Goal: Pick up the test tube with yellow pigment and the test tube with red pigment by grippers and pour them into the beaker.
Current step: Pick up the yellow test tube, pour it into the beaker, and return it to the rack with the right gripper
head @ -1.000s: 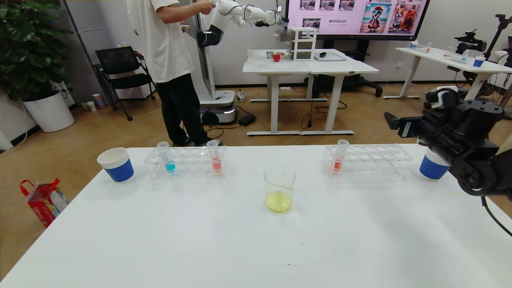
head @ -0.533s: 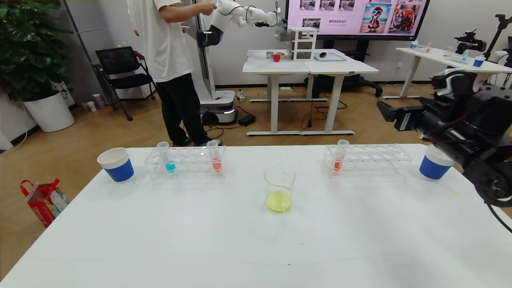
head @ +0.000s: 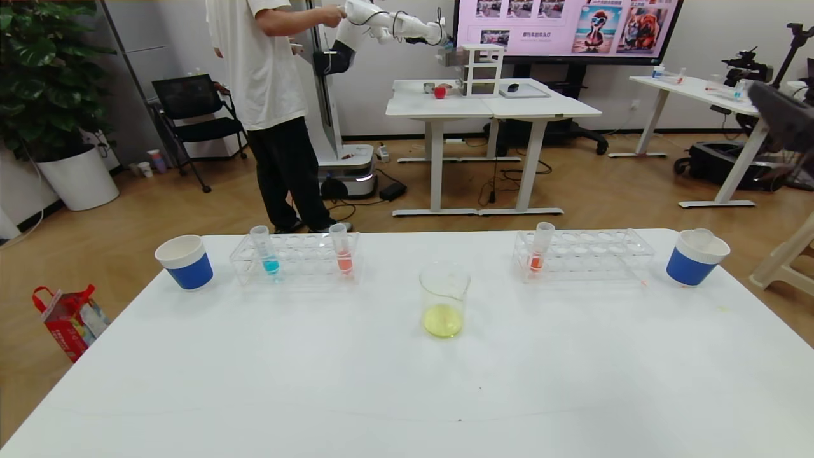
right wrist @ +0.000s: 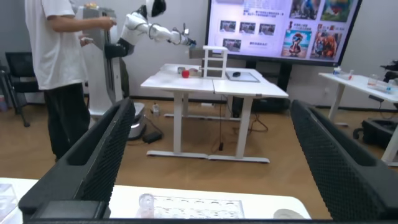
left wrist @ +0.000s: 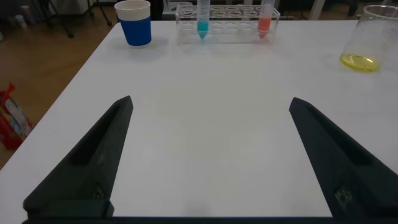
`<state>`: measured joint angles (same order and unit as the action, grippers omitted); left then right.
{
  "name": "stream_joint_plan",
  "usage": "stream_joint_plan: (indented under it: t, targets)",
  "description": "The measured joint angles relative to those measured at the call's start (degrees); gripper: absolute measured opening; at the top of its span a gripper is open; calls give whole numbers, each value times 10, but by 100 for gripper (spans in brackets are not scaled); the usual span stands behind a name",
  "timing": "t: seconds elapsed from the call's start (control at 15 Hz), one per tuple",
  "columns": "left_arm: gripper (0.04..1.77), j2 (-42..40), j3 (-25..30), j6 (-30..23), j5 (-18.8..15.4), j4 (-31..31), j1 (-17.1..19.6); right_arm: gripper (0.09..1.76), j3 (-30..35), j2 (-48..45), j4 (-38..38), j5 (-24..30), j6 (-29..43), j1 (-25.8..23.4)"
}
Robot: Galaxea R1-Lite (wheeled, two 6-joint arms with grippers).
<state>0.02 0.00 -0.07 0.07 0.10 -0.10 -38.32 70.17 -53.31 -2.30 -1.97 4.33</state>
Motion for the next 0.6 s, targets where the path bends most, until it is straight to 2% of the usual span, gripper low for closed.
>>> stream_joint_plan:
  t: [0.2,0.6]
  targets:
    - [175,0,0,0,0,0,0,174,40,-167,113,-1,-1,-7]
    - [175,0,0,0,0,0,0,174,66,-478,445,-1,-2,-36]
